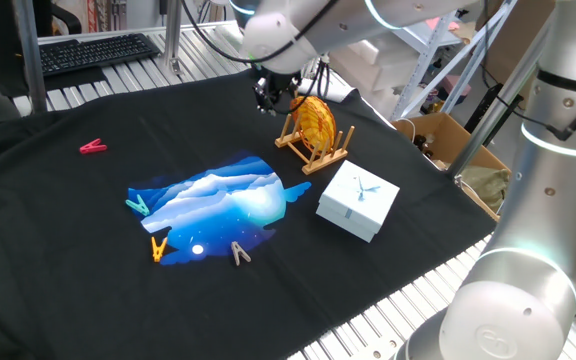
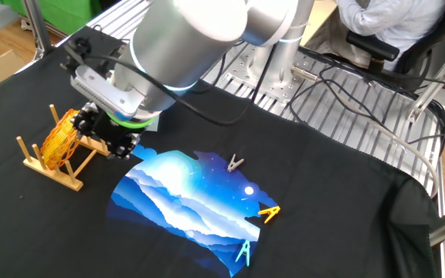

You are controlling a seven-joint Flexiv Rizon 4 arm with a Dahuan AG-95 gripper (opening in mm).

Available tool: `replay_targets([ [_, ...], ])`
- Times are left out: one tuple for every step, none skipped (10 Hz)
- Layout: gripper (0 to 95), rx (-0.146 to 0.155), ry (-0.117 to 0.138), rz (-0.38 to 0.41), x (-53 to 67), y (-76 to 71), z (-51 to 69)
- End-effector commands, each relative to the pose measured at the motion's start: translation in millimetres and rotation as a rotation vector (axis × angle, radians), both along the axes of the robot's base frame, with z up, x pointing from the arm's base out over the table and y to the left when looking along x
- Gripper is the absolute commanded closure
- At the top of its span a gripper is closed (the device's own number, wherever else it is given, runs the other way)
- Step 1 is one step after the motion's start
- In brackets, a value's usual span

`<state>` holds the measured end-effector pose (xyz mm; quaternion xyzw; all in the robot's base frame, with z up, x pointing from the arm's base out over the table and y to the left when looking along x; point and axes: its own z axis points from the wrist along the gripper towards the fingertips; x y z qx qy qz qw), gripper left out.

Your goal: Take the dish off the dish rack

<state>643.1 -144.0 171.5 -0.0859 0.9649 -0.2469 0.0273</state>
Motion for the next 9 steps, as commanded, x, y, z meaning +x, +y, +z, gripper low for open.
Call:
replay_targets([
  [95.0, 0.021, 0.012, 0.022, -1.3, -0.5, 0.7],
  [95.0, 0.054, 0.011, 0.015, -1.3, -0.5, 0.7],
  [95.0, 0.085, 0.019, 0.003, -1.3, -0.5, 0.7],
  [95.0, 0.097, 0.014, 0.001, -1.3, -0.5, 0.7],
  [95.0, 0.1, 0.008, -0.003, -1.3, -0.5, 0.7],
  [95.0, 0.099, 0.008, -0.006, -1.3, -0.5, 0.7],
  [95.0, 0.101, 0.005, -0.012, -1.3, -0.5, 0.7],
  [95.0, 0.105, -0.001, -0.019, -1.3, -0.5, 0.7],
  [95.0, 0.105, -0.004, -0.019, -1.3, -0.5, 0.7],
])
